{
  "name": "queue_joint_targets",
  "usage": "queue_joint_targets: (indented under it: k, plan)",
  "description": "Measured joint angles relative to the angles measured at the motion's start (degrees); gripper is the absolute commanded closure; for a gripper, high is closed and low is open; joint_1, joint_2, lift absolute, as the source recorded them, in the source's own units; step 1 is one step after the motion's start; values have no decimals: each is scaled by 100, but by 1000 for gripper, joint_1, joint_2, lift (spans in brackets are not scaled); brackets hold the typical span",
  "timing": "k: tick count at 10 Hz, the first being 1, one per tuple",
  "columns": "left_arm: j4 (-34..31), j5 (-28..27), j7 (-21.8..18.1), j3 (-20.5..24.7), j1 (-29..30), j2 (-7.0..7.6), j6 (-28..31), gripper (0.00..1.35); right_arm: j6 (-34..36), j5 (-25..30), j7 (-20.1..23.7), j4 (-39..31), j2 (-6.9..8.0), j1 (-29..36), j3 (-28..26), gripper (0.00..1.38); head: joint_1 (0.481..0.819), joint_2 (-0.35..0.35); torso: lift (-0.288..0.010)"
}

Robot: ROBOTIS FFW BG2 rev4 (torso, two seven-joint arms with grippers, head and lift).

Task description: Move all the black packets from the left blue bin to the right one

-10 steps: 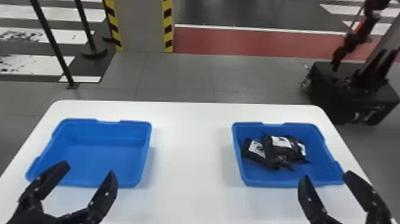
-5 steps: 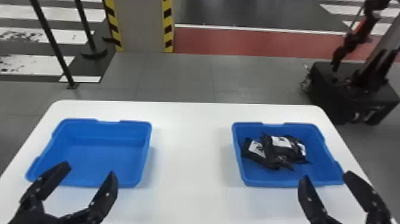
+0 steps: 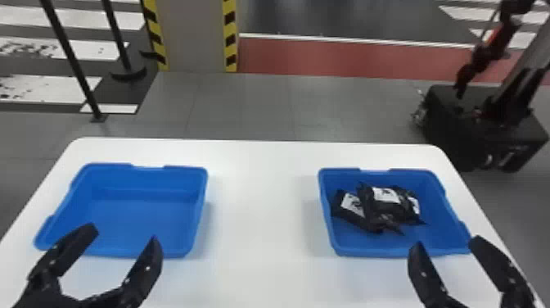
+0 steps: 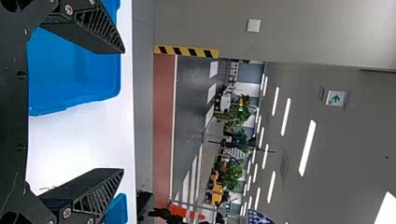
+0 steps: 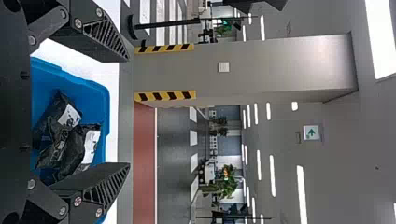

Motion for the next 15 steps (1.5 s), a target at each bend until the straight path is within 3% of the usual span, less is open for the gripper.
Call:
queue_joint_targets:
  k: [15]
  plan:
    - [84,80,-8,-42,-28,27,-20,125,4,-28,0,-6,0,-25,6,242,695,-67,-110]
